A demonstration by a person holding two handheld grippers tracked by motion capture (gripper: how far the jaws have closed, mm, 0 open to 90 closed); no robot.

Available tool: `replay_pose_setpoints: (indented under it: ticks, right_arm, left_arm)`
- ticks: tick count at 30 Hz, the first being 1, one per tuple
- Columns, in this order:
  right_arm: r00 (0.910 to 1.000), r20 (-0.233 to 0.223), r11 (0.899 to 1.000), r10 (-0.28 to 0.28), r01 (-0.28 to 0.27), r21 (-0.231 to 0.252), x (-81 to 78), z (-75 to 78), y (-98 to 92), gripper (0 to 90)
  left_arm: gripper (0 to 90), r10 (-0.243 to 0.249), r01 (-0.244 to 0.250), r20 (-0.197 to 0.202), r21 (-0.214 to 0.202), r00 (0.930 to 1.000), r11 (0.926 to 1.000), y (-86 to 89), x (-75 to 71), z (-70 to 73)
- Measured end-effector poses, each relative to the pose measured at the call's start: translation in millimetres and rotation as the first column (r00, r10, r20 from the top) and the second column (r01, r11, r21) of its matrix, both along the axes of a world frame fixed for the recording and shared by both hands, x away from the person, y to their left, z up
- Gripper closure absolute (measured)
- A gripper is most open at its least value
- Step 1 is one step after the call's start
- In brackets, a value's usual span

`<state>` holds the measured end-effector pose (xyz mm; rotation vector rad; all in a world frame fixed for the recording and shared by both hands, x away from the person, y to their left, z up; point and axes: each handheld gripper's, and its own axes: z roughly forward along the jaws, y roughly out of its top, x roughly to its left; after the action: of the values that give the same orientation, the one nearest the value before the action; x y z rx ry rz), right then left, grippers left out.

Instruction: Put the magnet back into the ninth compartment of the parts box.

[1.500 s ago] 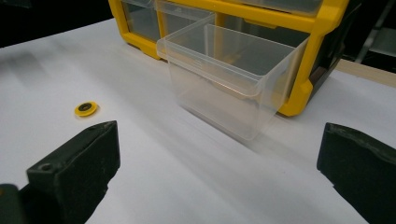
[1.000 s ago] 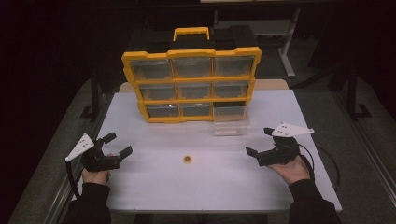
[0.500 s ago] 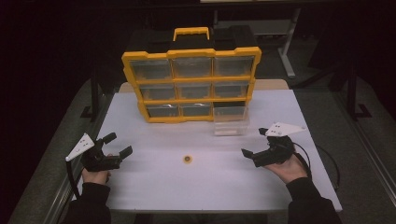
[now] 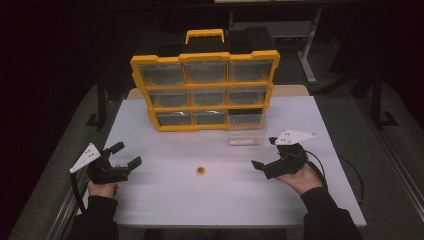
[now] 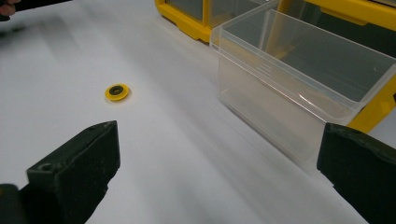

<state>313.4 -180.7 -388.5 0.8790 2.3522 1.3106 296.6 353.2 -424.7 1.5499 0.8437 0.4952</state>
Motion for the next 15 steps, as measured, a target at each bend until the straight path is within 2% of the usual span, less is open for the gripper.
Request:
replay_pose_setpoints:
  ticks: [15]
  right_arm:
    - [0.9987,-0.017,0.998,0.048,-0.048,-0.026,3.4,3.5,20.6,0.0]
  left_arm:
    - [0.0,-0.002,0.002,0.001,0.002,1.0,1.0,-0.7,-0.1,-0.1]
